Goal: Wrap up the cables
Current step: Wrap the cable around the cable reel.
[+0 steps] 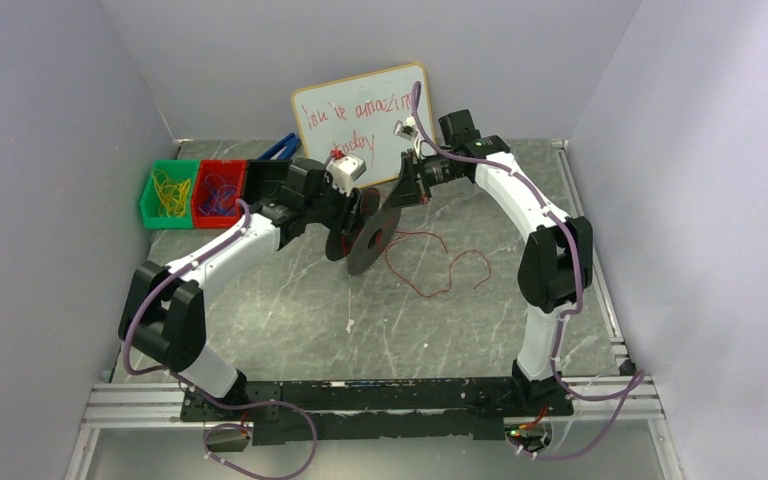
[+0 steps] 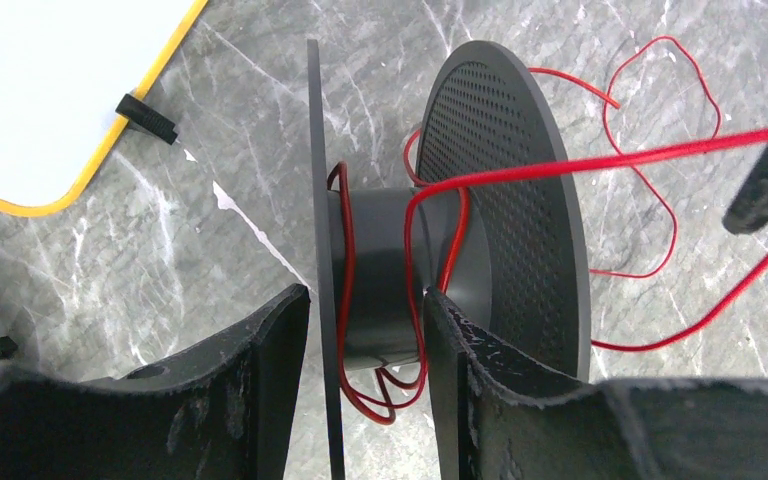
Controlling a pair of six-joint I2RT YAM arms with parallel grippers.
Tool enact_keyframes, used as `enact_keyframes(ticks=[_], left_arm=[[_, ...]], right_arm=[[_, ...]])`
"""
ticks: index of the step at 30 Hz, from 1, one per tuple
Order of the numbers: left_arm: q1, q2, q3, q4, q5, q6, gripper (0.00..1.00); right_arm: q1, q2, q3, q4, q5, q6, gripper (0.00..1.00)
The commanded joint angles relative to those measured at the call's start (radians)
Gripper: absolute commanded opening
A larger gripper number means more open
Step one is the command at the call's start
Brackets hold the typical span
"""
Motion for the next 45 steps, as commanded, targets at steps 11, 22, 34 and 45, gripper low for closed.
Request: enact_keyframes(ticks=[11,22,34,45], left_arm=[[0.003,0.036,0.013,0.122,-0.014,-0.1,0.5],[-0.001,0.057,0.003,0.159,0.011,-0.097,0.47],[-0.03,0.094,-0.028,0.189,-0.036,-0.067,0.33],[-0.031,0.071,-0.03,0.186,-0.035,-0.063,0.03]], right_arm=[[0.009,-0.016,-0.012,0.058,-0.052,0.012,0.0],[0.009,0.001,-0.028,0.069,-0.045,0.012,0.0],[0.009,0.008,-0.014,0.047,-0.04,-0.005,0.0],[-0.033,0.0,-0.013,0.027,-0.036,-0.022,0.0]])
